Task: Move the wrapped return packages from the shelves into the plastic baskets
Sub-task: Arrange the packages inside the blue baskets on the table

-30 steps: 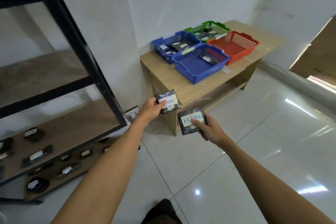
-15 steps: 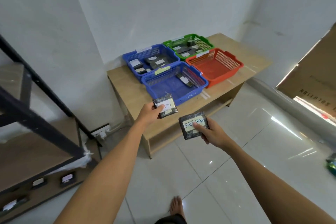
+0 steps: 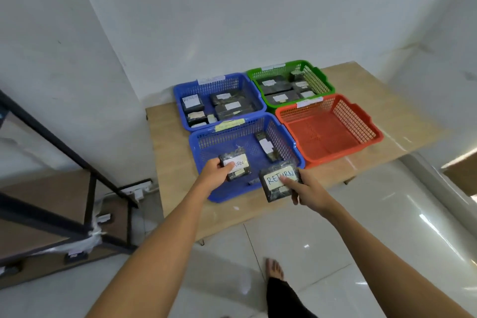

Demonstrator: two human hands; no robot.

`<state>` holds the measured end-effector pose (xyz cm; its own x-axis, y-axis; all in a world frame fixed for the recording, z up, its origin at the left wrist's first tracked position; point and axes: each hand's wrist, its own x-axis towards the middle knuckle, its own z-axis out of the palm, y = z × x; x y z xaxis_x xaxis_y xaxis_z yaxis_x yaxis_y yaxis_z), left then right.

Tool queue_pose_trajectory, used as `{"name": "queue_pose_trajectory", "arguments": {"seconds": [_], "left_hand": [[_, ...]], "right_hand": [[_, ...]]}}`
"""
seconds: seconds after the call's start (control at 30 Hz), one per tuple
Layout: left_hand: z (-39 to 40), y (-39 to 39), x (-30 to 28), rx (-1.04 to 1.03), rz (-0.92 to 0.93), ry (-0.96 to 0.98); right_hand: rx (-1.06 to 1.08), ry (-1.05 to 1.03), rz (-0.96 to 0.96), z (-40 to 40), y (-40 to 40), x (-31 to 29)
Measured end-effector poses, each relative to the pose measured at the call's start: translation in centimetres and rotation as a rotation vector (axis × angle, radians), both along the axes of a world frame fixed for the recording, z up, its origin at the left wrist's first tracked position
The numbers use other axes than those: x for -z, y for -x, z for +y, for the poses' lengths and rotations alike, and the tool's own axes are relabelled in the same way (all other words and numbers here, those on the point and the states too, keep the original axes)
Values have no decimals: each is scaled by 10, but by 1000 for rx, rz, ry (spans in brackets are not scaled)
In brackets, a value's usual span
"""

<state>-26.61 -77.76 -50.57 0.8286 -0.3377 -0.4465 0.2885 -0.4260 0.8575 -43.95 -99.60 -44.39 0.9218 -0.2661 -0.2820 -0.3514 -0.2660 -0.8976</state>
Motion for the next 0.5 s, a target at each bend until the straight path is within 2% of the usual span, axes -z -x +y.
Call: {"name": "queue_pose_trajectory", "arguments": {"seconds": [0.27,0.5], "left_hand": [[-44,-40,17,-172,145,-14],[-58,-77,41,-198,192,-45]], "right_hand": [[-168,-76,121,-60,-92,35],[-309,55,289,-62,-143,74]]}}
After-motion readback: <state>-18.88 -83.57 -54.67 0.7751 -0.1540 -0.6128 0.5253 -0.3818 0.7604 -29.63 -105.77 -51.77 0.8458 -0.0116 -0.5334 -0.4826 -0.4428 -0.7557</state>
